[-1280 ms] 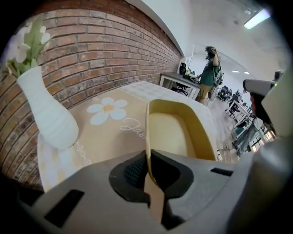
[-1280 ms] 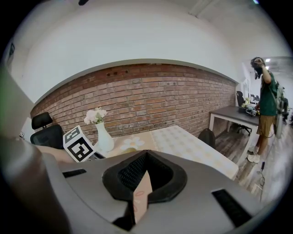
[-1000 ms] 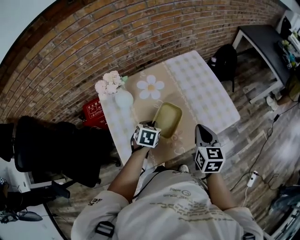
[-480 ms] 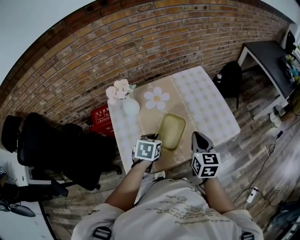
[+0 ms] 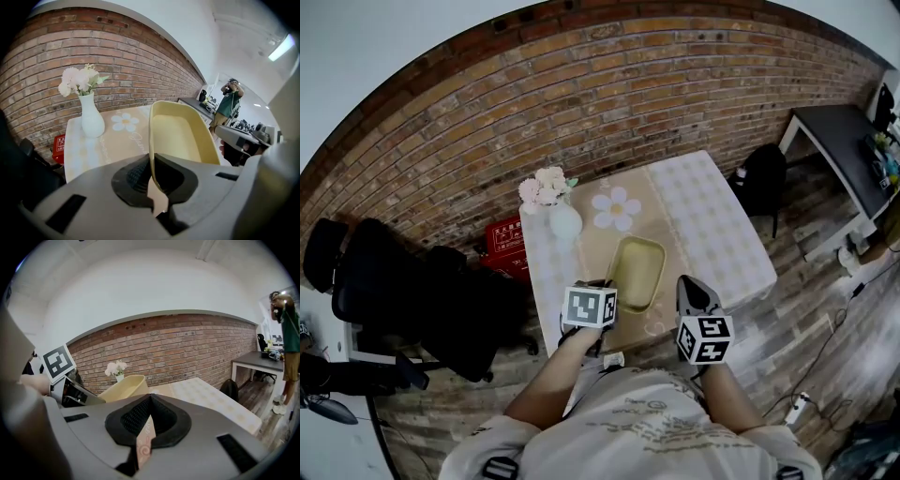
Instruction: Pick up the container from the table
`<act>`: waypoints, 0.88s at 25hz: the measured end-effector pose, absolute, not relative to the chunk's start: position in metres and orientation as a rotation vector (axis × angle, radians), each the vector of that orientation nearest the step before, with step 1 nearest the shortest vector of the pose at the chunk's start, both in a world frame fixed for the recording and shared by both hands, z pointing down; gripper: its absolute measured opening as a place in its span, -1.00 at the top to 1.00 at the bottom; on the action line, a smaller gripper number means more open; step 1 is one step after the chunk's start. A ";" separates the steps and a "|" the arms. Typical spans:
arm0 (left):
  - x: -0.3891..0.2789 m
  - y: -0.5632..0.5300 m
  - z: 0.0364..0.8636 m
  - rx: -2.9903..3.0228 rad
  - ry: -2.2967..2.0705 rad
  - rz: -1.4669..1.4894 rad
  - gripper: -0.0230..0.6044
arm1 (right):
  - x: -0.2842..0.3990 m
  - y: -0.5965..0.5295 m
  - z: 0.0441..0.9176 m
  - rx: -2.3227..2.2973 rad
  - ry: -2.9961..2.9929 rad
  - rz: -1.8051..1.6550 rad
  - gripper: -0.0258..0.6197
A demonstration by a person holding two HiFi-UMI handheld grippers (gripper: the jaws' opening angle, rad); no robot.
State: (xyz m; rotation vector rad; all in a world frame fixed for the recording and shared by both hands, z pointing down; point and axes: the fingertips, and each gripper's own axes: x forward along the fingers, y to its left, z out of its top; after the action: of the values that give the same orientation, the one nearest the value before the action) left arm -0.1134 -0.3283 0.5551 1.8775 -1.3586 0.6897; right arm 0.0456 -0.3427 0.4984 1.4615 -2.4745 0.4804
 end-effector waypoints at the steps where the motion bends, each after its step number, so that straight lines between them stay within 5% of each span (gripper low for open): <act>1: -0.114 -0.328 0.555 1.871 -1.359 0.682 0.90 | 0.045 -0.342 0.499 1.457 -2.476 0.479 0.92; 22: -0.114 -0.321 0.568 1.846 -1.355 0.722 0.90 | 0.045 -0.343 0.504 1.441 -2.467 0.457 0.92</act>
State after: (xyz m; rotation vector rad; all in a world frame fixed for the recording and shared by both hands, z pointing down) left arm -0.1140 -0.3212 0.5676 1.8461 -1.3549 0.7220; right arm 0.0453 -0.3431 0.5045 1.4412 -2.4674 0.4568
